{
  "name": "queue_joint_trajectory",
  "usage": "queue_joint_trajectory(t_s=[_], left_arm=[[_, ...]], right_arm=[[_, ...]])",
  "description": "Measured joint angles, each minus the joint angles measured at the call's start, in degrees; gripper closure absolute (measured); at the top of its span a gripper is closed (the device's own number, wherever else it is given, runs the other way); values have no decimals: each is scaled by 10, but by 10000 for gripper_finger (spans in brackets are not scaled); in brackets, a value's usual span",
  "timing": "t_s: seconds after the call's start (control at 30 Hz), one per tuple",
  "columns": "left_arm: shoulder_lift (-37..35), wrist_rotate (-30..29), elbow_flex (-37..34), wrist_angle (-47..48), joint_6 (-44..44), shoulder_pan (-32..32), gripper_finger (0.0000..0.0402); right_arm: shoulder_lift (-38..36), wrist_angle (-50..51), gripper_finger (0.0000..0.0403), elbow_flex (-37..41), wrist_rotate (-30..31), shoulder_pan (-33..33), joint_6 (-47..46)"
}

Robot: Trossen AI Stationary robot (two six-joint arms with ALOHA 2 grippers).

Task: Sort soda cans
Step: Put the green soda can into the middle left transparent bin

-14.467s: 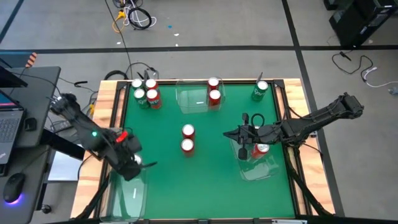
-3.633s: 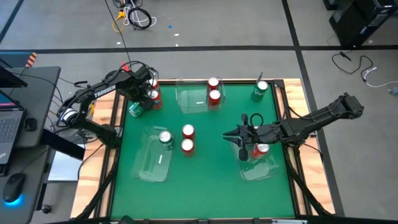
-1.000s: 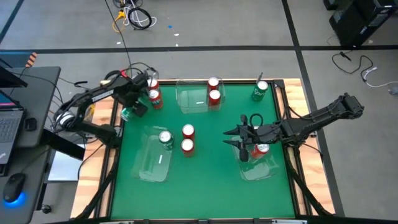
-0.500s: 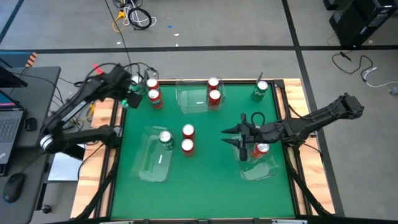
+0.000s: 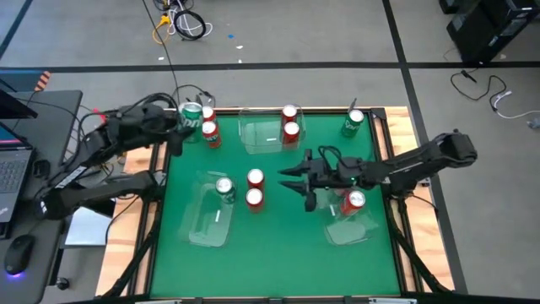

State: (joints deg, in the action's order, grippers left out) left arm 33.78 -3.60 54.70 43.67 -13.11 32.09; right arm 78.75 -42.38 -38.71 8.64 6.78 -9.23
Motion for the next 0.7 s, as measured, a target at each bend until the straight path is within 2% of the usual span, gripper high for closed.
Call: queue_joint_trajectory(t_s=[0.27,0.5,0.6,0.7], left_arm=[[0,28,-101,-192,110,-87,153],[0,63,-212,-388,163,-158,153],[4,69,-255,-457,176,-191,153],[4,69,-293,-525,189,-216,153]], right_arm=[[80,-3,262,-85,-57,-43,-13],[93,53,262,-142,-70,-69,0],[93,66,251,-155,-74,-75,6],[101,65,225,-169,-87,-78,11]])
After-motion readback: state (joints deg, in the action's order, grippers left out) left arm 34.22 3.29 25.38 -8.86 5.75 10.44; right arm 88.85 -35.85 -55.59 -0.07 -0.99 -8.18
